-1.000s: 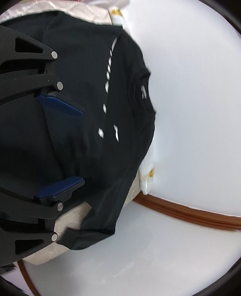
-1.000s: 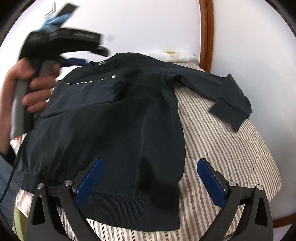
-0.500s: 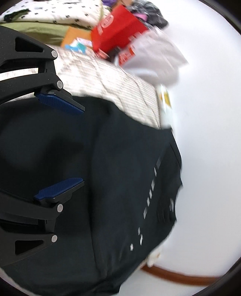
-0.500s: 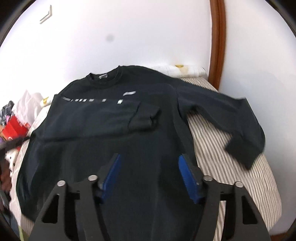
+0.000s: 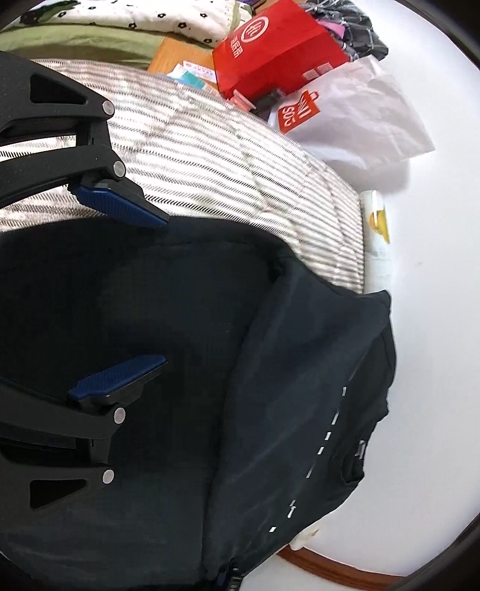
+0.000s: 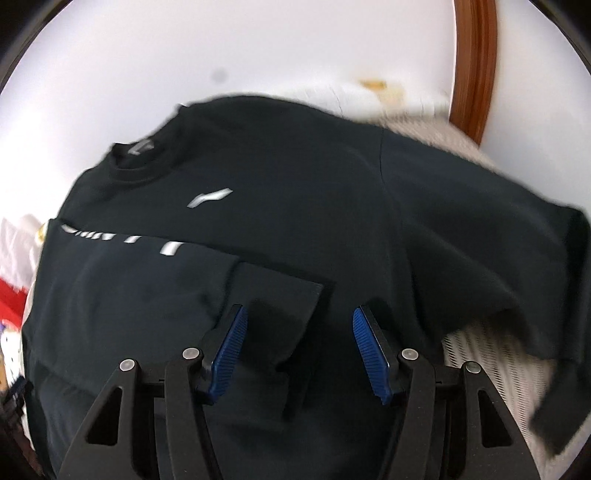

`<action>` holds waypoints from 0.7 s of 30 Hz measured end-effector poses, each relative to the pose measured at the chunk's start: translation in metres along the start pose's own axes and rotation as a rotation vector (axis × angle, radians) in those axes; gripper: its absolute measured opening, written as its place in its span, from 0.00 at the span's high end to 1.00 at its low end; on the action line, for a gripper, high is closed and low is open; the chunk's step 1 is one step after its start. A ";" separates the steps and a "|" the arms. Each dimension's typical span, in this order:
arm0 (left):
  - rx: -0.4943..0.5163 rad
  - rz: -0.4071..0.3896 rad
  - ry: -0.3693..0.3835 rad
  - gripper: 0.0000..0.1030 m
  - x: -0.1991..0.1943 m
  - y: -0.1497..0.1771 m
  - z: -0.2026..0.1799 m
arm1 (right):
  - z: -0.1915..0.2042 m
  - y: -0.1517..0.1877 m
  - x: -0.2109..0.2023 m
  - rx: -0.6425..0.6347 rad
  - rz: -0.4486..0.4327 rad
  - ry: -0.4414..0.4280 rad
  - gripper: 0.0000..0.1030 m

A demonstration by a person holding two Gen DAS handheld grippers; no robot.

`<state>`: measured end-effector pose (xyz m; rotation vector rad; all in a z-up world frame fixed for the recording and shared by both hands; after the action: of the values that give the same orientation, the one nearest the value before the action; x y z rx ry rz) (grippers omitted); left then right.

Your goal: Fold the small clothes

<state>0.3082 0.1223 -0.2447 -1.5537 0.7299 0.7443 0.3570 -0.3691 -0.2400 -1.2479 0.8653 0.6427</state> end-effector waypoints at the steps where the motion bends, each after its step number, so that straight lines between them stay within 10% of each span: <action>1: 0.012 -0.008 -0.003 0.34 -0.001 0.001 0.000 | 0.003 -0.002 -0.002 -0.013 -0.033 0.007 0.48; 6: 0.020 -0.011 0.000 0.31 -0.001 0.002 0.001 | 0.017 -0.008 -0.006 -0.125 -0.072 0.017 0.88; 21: -0.033 -0.024 0.012 0.25 -0.004 0.007 0.014 | -0.012 -0.043 -0.008 -0.077 -0.073 0.047 0.90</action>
<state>0.2998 0.1354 -0.2468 -1.5958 0.7098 0.7332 0.3851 -0.3902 -0.2112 -1.3627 0.8363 0.5953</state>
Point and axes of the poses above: each gripper's, at about its wrist camera, not at the fingertips, and x roughly the way its jaws point, z to its left, y to its underside, the point moved 6 cm from there along x, roughly the way its jaws point, and after that the axes turned 6 degrees about y, right-handed, at the moved point
